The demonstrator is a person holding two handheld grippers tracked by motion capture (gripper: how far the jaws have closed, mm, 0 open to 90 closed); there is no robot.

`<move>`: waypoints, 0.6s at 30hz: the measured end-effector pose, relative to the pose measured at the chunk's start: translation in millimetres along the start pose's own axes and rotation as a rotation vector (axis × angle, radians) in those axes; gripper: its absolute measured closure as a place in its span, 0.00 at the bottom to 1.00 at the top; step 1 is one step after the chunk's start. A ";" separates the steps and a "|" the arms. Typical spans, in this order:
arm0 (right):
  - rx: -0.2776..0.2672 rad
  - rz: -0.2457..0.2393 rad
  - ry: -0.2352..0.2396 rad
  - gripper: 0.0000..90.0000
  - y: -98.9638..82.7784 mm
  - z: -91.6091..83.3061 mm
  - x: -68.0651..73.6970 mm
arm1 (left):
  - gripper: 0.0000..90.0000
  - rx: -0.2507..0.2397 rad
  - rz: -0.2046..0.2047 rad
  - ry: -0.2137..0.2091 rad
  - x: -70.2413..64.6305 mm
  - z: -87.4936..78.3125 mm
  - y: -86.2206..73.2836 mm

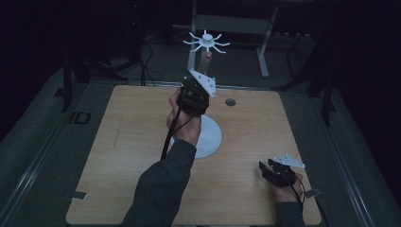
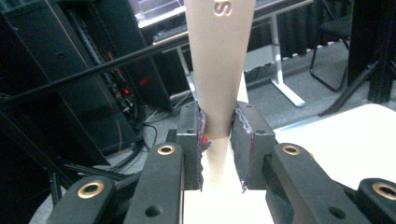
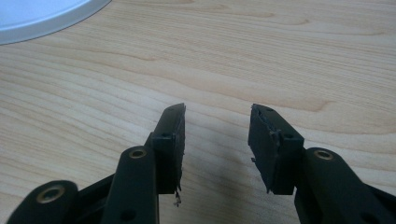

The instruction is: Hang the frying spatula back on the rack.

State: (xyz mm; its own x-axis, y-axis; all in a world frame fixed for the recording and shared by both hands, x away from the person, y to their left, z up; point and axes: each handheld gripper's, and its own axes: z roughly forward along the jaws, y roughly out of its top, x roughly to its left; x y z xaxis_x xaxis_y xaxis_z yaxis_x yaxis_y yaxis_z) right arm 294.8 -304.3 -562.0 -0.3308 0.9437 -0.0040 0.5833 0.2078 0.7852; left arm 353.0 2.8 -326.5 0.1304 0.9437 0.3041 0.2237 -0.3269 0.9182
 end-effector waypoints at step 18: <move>0.000 0.000 0.001 0.61 -0.2 0.1 0.1 | 0.66 -0.031 -0.006 -0.069 1.2 -1.9 -4.7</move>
State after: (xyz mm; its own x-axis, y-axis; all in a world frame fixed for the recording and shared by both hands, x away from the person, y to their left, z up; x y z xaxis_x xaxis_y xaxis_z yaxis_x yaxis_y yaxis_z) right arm 294.7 -304.3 -562.2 -0.3319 0.9433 -0.0034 0.5833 0.2081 0.7851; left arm 350.2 5.5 -329.9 0.1958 0.9393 0.2816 0.1952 -0.3188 0.9275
